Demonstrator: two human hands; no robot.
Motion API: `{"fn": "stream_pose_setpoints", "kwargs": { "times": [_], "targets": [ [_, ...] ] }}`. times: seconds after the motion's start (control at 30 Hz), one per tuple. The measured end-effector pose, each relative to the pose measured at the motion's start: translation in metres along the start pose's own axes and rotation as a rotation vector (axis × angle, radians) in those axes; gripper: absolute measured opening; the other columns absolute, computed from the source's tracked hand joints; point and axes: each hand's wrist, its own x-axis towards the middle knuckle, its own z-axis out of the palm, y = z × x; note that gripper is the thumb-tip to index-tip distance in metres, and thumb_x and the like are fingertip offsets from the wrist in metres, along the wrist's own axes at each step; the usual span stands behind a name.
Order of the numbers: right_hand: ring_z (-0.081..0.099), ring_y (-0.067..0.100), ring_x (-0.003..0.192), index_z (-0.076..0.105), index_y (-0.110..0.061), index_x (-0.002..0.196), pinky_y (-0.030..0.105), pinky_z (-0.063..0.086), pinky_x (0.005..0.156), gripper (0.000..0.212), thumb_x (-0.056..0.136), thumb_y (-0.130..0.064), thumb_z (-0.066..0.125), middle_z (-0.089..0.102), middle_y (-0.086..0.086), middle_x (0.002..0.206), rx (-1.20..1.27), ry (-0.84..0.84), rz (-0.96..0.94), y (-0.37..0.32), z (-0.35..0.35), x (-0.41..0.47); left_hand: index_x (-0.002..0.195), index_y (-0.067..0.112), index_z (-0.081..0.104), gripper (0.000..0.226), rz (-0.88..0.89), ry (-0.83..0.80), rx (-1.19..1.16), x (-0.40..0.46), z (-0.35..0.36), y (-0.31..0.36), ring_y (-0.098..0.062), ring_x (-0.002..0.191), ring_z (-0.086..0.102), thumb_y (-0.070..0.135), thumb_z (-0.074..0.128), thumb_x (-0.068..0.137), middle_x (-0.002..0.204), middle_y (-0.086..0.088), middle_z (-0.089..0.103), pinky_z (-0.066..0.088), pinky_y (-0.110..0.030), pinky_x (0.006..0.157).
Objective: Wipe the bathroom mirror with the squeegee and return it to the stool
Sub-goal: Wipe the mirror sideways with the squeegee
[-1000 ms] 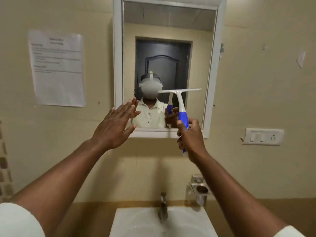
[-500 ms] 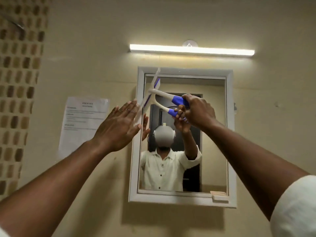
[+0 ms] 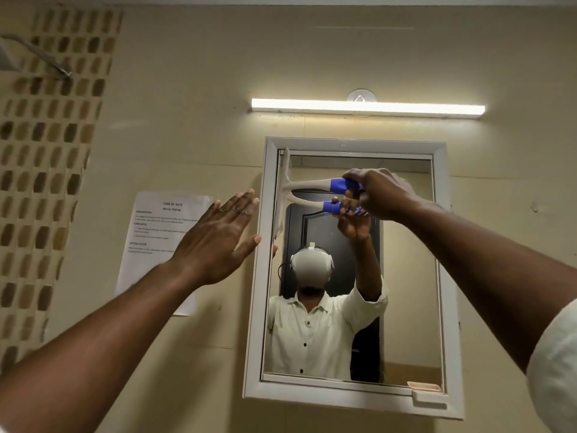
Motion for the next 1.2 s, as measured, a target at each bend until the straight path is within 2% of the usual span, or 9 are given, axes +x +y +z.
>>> {"fn": "stream_pose_setpoints", "kwargs": {
  "times": [0.13, 0.37, 0.47, 0.6, 0.7, 0.83, 0.93, 1.1, 1.2],
  "targets": [
    [0.053, 0.02, 0.08, 0.05, -0.016, 0.13, 0.031, 0.039, 0.063, 0.049, 0.084, -0.004, 0.057, 0.065, 0.012, 0.108, -0.007, -0.002, -0.024, 0.004, 0.002, 0.005, 0.148, 0.026, -0.005, 0.066, -0.007, 0.015, -0.004, 0.001, 0.006, -0.002, -0.005, 0.144, -0.009, 0.05, 0.025, 0.095, 0.157, 0.01, -0.01, -0.006, -0.028, 0.117],
    [0.06, 0.028, 0.089, 0.047, -0.015, 0.133, 0.032, 0.044, 0.066, 0.052, 0.084, -0.001, 0.053, 0.064, 0.015, 0.114, -0.006, -0.049, -0.059, 0.007, 0.002, 0.008, 0.148, 0.028, -0.006, 0.066, -0.017, -0.002, -0.011, 0.003, 0.016, -0.001, -0.005, 0.144, -0.009, 0.05, 0.026, 0.095, 0.157, 0.012, -0.011, -0.006, -0.028, 0.118],
    [0.06, 0.027, 0.09, 0.045, -0.015, 0.136, 0.032, 0.046, 0.067, 0.052, 0.086, -0.002, 0.053, 0.063, 0.015, 0.116, -0.003, -0.066, -0.067, 0.008, 0.001, 0.008, 0.148, 0.029, -0.007, 0.066, -0.016, -0.002, -0.013, 0.005, 0.019, 0.0, -0.005, 0.144, -0.009, 0.05, 0.026, 0.095, 0.157, 0.012, -0.012, -0.006, -0.027, 0.117],
    [0.056, 0.021, 0.086, 0.044, -0.015, 0.138, 0.029, 0.041, 0.065, 0.054, 0.086, -0.001, 0.052, 0.063, 0.015, 0.118, -0.004, -0.054, -0.078, 0.01, 0.002, 0.008, 0.147, 0.03, -0.008, 0.065, -0.014, 0.001, -0.022, 0.006, 0.022, 0.002, -0.004, 0.144, -0.01, 0.05, 0.026, 0.095, 0.156, 0.012, -0.012, -0.007, -0.025, 0.116],
    [0.06, 0.026, 0.091, 0.044, -0.014, 0.138, 0.03, 0.043, 0.066, 0.056, 0.085, 0.0, 0.052, 0.062, 0.015, 0.12, -0.005, -0.051, -0.085, 0.011, 0.002, 0.008, 0.146, 0.03, -0.008, 0.065, -0.015, -0.003, -0.037, 0.008, 0.025, 0.005, -0.003, 0.143, -0.011, 0.05, 0.027, 0.095, 0.156, 0.013, -0.013, -0.007, -0.025, 0.116],
    [0.06, 0.027, 0.089, 0.044, -0.015, 0.137, 0.031, 0.045, 0.065, 0.055, 0.085, -0.003, 0.054, 0.063, 0.016, 0.118, -0.024, -0.044, -0.084, 0.018, -0.003, 0.006, 0.148, 0.029, -0.006, 0.065, -0.018, -0.015, -0.057, 0.01, 0.03, 0.01, -0.003, 0.143, -0.011, 0.049, 0.027, 0.095, 0.155, 0.012, -0.013, -0.006, -0.027, 0.117],
    [0.062, 0.029, 0.091, 0.044, -0.016, 0.138, 0.036, 0.051, 0.066, 0.054, 0.086, -0.004, 0.051, 0.063, 0.016, 0.119, -0.027, -0.039, -0.057, 0.029, -0.01, -0.002, 0.148, 0.027, -0.005, 0.065, -0.014, -0.035, -0.081, 0.011, 0.034, 0.017, -0.005, 0.144, -0.009, 0.047, 0.029, 0.096, 0.157, 0.011, -0.011, -0.004, -0.029, 0.118],
    [0.061, 0.034, 0.099, 0.043, -0.014, 0.138, 0.051, 0.054, 0.083, 0.053, 0.087, -0.002, 0.051, 0.061, 0.019, 0.121, -0.003, -0.073, -0.005, 0.049, -0.024, -0.021, 0.146, 0.03, -0.007, 0.065, 0.017, -0.033, -0.14, 0.018, 0.045, 0.034, -0.001, 0.141, -0.011, 0.051, 0.027, 0.095, 0.155, 0.013, -0.012, -0.005, -0.027, 0.116],
    [0.061, 0.032, 0.097, 0.044, -0.013, 0.138, 0.05, 0.054, 0.082, 0.054, 0.086, 0.0, 0.051, 0.061, 0.018, 0.122, -0.013, -0.072, 0.026, 0.064, -0.032, -0.033, 0.143, 0.033, -0.009, 0.068, 0.049, -0.024, -0.176, 0.026, 0.052, 0.049, 0.002, 0.139, -0.013, 0.057, 0.021, 0.087, 0.15, 0.018, -0.015, -0.007, -0.024, 0.114]
  ]
}}
